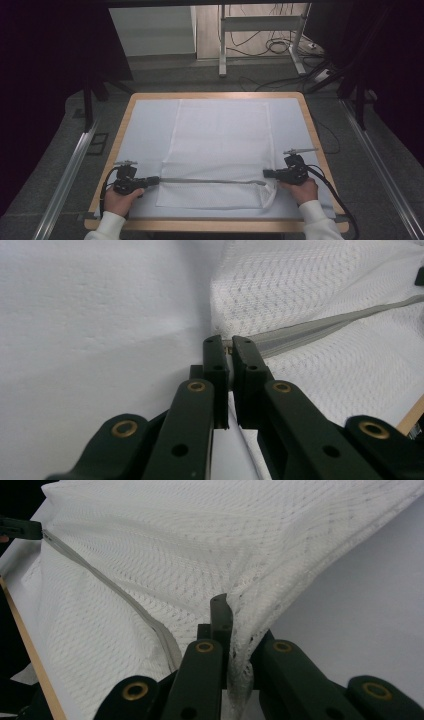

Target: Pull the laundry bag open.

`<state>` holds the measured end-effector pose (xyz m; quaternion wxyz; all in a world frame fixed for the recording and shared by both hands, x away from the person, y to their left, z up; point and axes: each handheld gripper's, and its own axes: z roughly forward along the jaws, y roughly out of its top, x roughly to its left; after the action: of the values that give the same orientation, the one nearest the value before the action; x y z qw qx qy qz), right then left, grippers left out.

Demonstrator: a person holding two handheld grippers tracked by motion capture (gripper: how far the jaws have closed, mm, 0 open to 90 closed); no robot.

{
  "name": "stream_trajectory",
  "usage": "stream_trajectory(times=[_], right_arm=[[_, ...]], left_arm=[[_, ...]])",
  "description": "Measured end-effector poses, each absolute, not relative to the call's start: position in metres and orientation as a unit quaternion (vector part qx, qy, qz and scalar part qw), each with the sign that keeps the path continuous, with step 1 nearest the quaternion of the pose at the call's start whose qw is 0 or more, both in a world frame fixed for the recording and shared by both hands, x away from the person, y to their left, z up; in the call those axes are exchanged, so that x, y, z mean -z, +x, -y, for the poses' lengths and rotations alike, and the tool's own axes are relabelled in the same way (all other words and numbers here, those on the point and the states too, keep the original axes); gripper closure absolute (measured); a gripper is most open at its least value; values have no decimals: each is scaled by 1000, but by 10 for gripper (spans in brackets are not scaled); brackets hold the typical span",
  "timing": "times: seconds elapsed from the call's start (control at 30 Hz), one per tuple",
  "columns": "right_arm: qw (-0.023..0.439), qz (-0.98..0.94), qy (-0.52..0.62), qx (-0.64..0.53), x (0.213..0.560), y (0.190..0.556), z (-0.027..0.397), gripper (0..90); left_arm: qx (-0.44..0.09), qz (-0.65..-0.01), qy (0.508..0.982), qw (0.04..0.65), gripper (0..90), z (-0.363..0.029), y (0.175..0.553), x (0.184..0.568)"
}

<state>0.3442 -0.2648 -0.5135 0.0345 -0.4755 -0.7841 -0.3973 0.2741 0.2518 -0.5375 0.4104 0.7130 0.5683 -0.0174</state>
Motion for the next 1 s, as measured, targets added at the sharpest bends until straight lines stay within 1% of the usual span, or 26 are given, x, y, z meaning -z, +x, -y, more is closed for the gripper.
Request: stream_trajectory(times=[0.13,0.2,0.27,0.33,0.37,0.43,0.47,0.5,0.6,0.73,1.0], right_arm=[[30,781,-476,402,513,343,266,873],[26,781,-475,405,511,341,266,834],[15,780,-474,409,509,340,268,712],[2,775,-477,414,505,339,270,616],[-6,773,-478,418,502,338,272,572],[-27,769,-478,423,497,337,274,498],[-27,769,-478,423,497,337,274,498],[-44,767,-474,430,493,336,274,433],[-60,772,-460,435,491,333,274,365],[-77,772,-455,436,487,330,279,303],[-103,761,-467,438,487,319,311,263]], left_arm=[[14,-567,709,418,854,-251,274,536],[9,-568,704,425,807,-252,273,534],[-2,-565,703,432,724,-253,273,530],[-33,-558,709,430,630,-251,271,524],[-48,-554,712,429,597,-249,270,520],[-69,-546,715,431,524,-245,270,515],[-69,-546,715,431,486,-245,270,515],[-80,-544,715,432,445,-241,271,512],[-89,-544,715,430,367,-237,274,512],[-104,-538,723,422,336,-229,290,514],[-125,-523,734,415,308,-222,314,517]])
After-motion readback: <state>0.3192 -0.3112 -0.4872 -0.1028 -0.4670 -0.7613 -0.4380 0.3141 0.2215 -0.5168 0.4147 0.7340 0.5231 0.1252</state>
